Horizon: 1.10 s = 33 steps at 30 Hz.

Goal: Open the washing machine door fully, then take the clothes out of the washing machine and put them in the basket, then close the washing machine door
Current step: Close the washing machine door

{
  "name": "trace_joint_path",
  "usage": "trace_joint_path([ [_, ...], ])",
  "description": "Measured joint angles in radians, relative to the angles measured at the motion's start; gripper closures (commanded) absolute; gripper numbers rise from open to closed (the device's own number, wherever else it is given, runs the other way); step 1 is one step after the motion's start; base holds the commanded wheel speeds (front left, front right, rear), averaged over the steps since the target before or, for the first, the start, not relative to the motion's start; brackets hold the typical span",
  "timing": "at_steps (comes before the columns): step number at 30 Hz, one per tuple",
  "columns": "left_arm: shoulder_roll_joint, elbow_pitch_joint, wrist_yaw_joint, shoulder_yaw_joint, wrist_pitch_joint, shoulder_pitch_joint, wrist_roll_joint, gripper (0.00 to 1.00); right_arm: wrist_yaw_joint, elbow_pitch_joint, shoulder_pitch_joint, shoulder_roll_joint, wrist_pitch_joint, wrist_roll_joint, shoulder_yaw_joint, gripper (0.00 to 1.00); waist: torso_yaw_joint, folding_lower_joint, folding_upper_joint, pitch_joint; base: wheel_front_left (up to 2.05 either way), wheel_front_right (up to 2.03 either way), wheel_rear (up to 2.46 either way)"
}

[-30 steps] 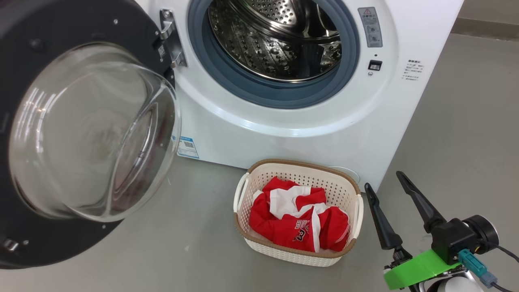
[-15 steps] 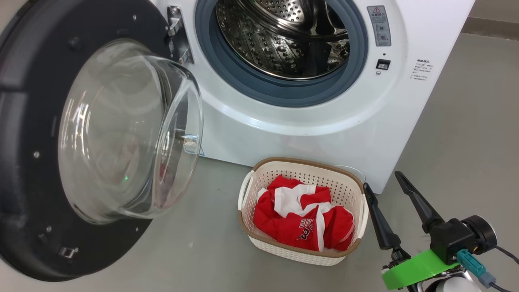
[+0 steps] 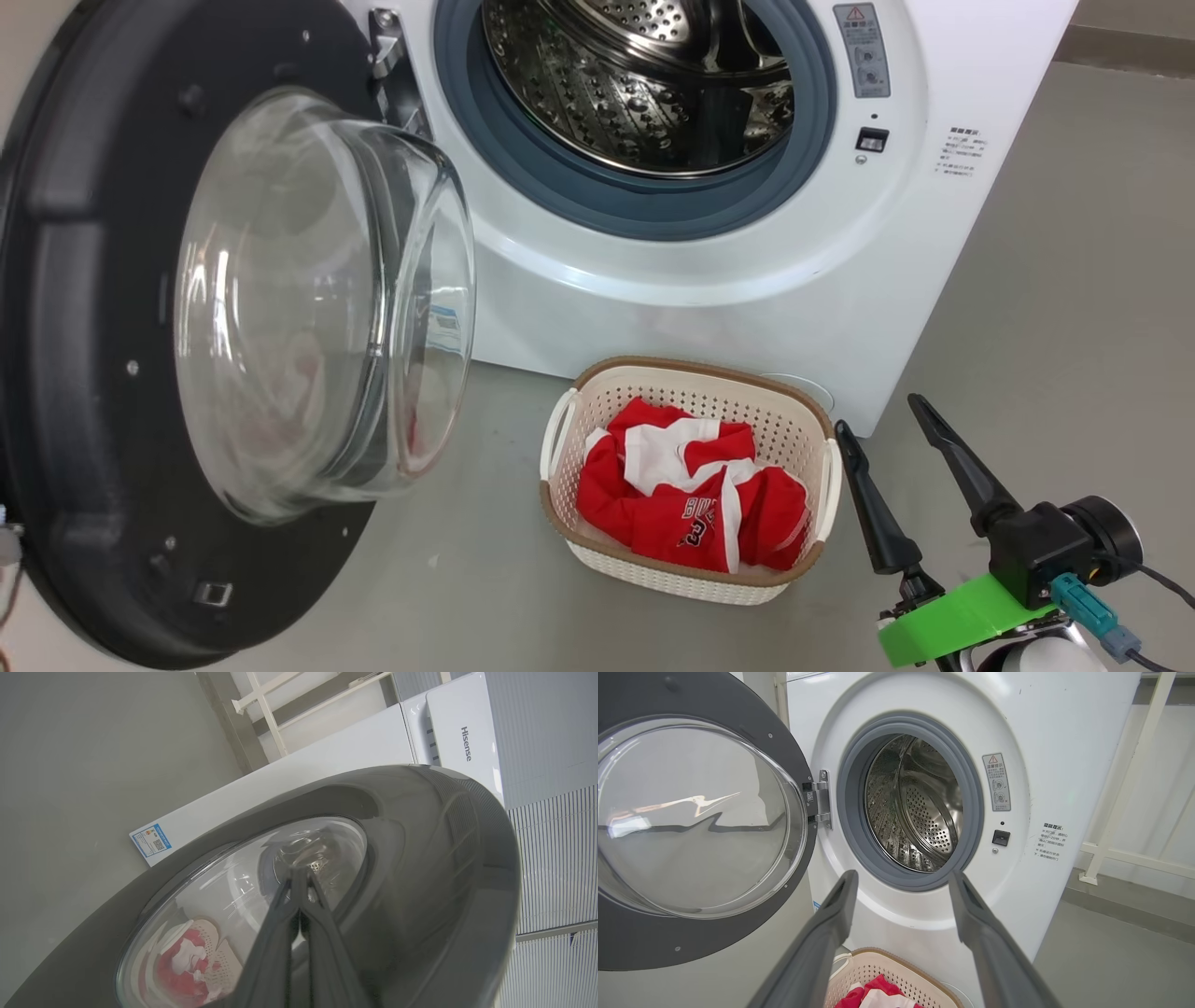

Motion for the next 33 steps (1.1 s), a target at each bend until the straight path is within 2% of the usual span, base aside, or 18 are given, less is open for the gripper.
trace_joint_path([
  [18,-0.089,-0.113,0.020,-0.022,0.050,0.044,-0.123,1.00,0.000,0.001,0.000,0.003,0.000,0.001,0.000,0.00,-0.038,0.0000,0.0000,0.013,0.00,0.00,0.00],
  [27,-0.096,-0.172,0.041,-0.107,0.024,0.072,-0.192,1.00,0.000,0.001,-0.001,0.004,0.000,0.001,0.000,0.00,-0.062,0.0000,0.0000,0.015,0.00,0.00,0.00],
  [33,-0.095,-0.184,0.051,-0.183,-0.023,0.110,-0.278,1.00,0.000,0.001,-0.001,0.004,0.000,0.001,0.002,0.00,-0.081,0.0000,0.0000,0.016,0.00,0.00,0.00],
])
